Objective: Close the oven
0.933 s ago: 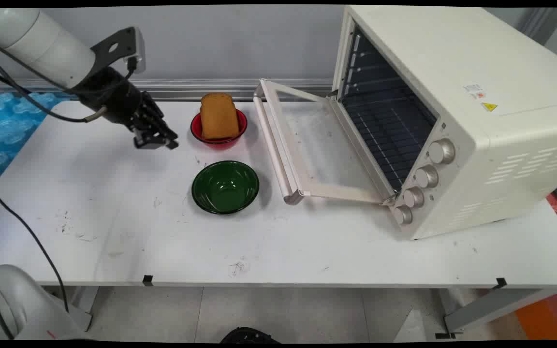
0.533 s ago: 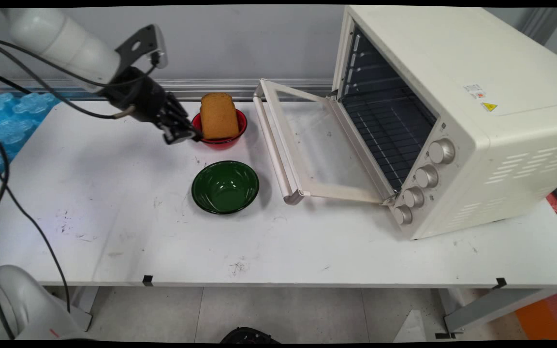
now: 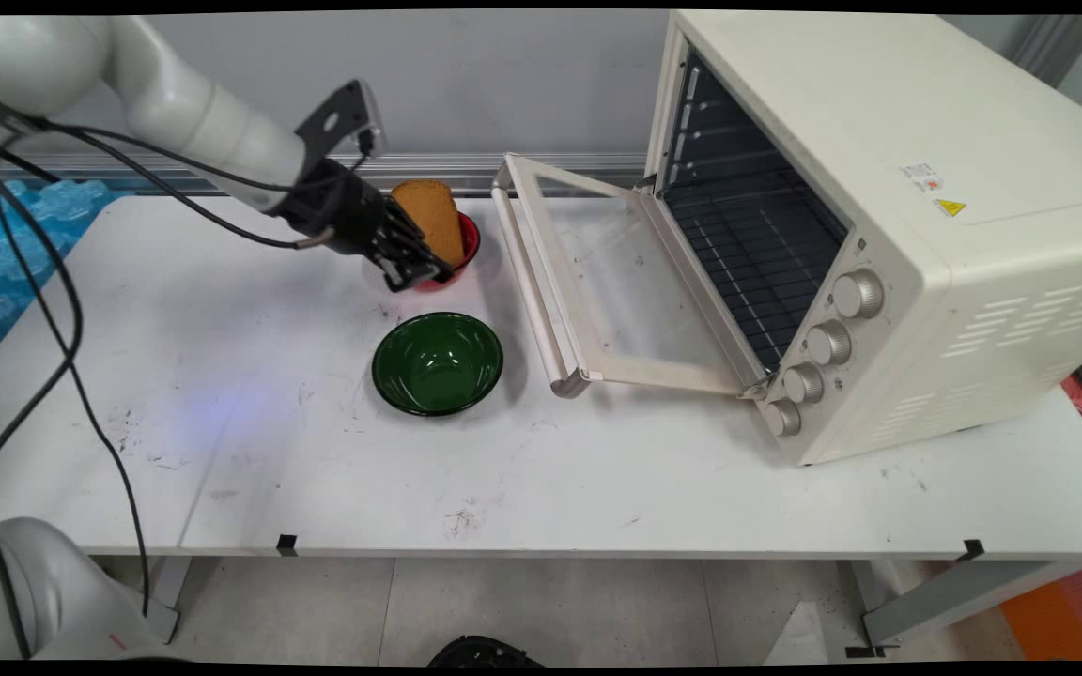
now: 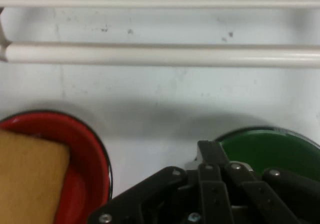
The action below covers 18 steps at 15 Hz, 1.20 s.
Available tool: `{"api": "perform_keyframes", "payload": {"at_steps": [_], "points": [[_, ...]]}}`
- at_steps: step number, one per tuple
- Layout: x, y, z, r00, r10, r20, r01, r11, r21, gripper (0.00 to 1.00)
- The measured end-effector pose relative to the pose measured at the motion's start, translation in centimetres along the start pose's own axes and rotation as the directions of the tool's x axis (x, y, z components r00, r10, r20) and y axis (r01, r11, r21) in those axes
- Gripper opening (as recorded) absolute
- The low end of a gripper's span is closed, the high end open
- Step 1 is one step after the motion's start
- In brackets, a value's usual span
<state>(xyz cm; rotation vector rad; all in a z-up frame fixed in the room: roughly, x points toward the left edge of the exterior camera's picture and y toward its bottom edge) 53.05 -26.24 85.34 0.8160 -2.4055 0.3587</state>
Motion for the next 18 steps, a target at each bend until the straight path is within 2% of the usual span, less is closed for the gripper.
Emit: {"api": "perform_keyframes", "payload": {"at_steps": [8,18], "points": [[-0.5,-0.4,5.4,0.998,0.006,-0.067,-0.008,1.0,-0.021,0.0],[-0.1,-0.4,9.2,0.992,-0.01,-0.123,0.005,0.999,-0.043,0.0]]}}
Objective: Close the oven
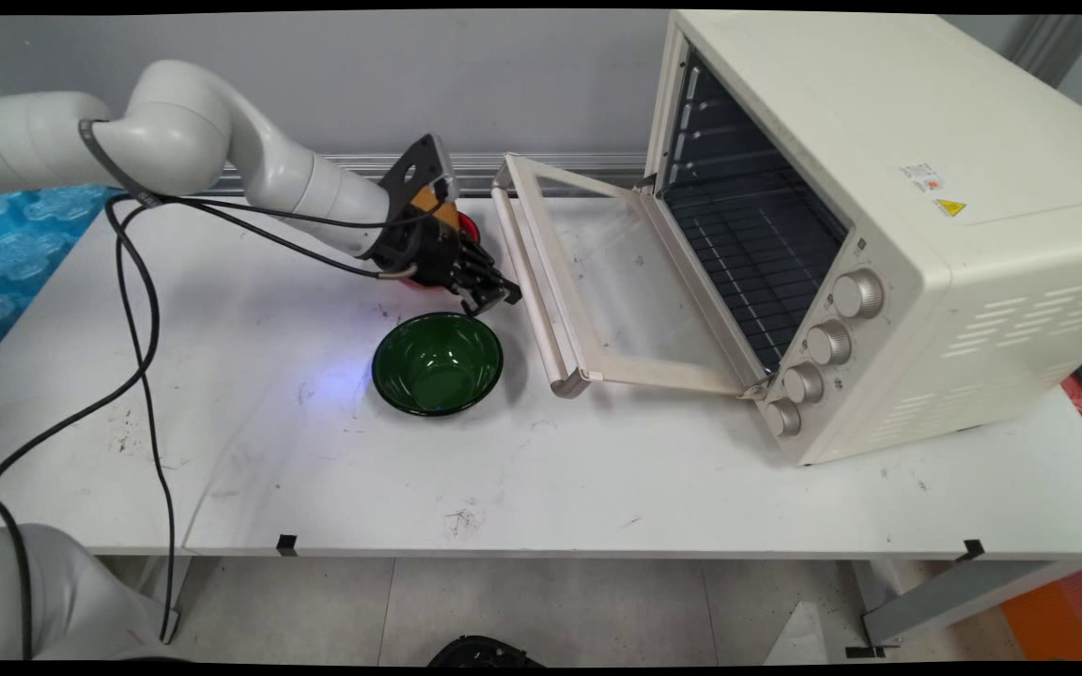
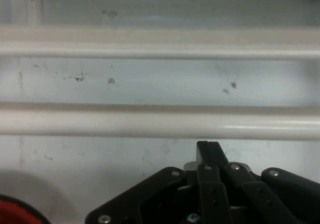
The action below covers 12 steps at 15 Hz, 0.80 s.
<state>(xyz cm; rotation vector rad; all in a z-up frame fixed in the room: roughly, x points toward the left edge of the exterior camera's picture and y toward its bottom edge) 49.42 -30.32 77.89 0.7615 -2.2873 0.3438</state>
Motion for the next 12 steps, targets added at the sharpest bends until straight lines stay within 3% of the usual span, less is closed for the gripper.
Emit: {"api": "perform_keyframes", "payload": {"at_steps": [12], "points": [[2.6,0.0,0.5,0.997,-0.008,-0.071,0.008,1.0,0.002,0.0]]}}
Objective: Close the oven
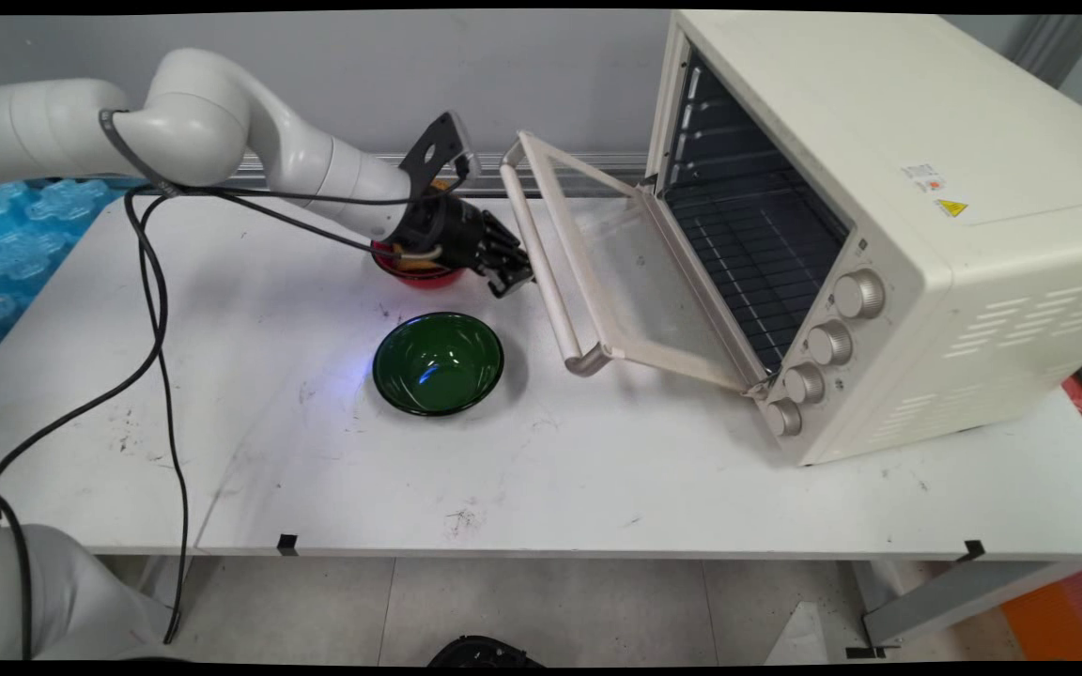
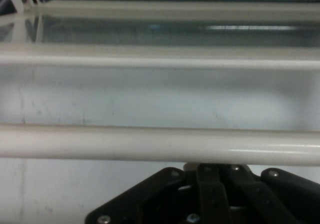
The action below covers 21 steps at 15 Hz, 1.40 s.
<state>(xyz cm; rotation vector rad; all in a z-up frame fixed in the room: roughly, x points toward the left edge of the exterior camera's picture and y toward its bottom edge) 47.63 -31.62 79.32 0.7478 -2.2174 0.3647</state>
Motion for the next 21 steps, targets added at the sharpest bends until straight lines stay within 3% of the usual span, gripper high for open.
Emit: {"api": "perform_keyframes", "payload": {"at_steps": [11,21], "points": [[5.5,0.0,-0.5,0.996,0.013,-0.085,-0.013,1.0,0.002,0.0],[9.3,-0.4,-1.7,0.994,0.028,-0.101,-0.027,0.999,0.018,0.0]]}}
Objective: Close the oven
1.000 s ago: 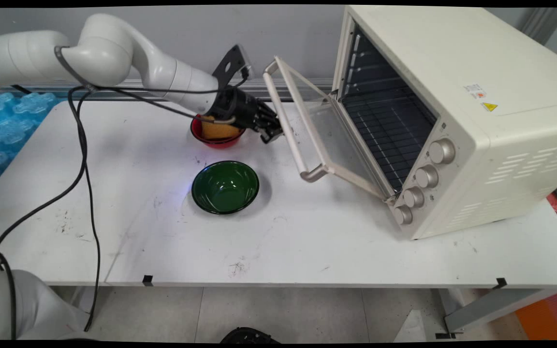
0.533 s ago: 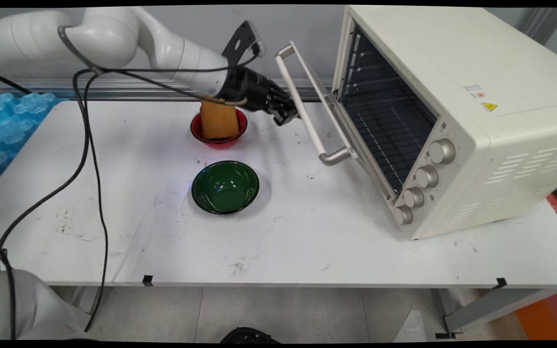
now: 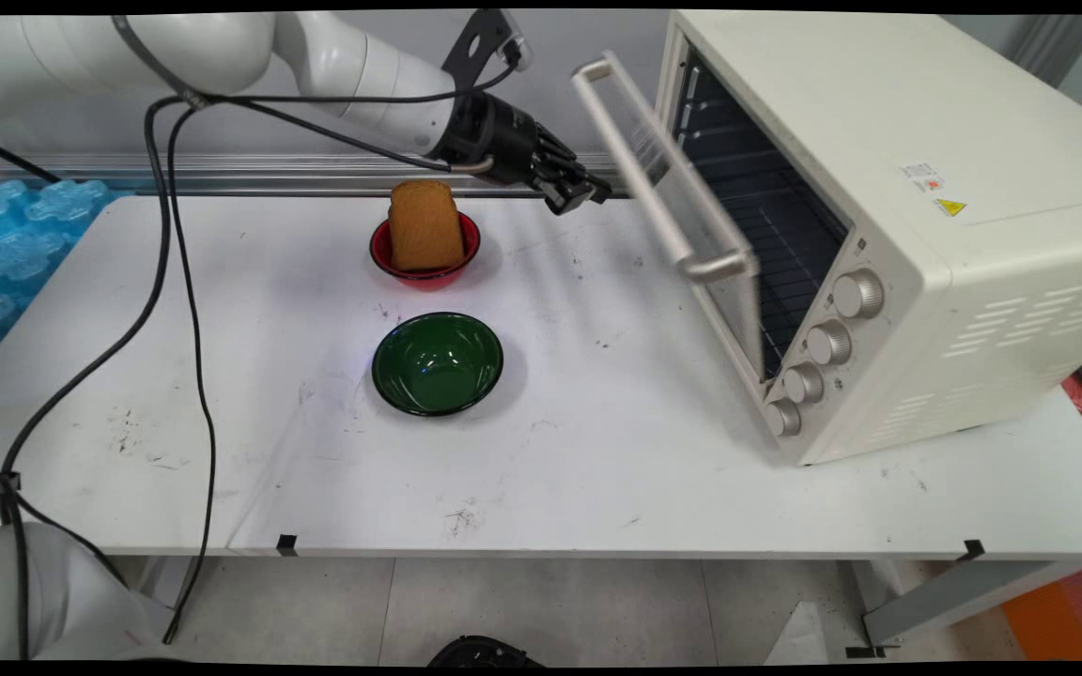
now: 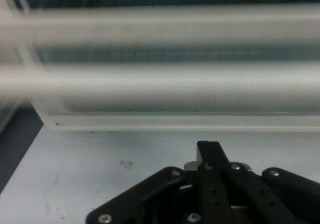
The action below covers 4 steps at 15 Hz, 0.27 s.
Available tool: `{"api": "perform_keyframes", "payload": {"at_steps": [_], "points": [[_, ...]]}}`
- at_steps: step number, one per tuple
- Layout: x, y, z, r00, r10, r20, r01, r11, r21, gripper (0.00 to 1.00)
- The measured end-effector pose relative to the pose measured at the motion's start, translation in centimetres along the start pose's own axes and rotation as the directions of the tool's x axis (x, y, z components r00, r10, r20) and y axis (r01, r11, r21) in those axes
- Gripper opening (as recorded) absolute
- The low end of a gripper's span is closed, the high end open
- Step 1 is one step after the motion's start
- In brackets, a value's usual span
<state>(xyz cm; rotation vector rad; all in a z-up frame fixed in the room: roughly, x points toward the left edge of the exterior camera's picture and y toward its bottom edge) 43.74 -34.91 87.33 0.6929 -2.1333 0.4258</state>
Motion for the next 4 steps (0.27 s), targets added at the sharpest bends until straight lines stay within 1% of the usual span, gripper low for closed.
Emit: {"api": "perform_keyframes", "payload": {"at_steps": [4], "points": [[0.88,-0.22,-0.86,0.999,0.015,0.04,-0.015,1.0,0.002,0.0]]}}
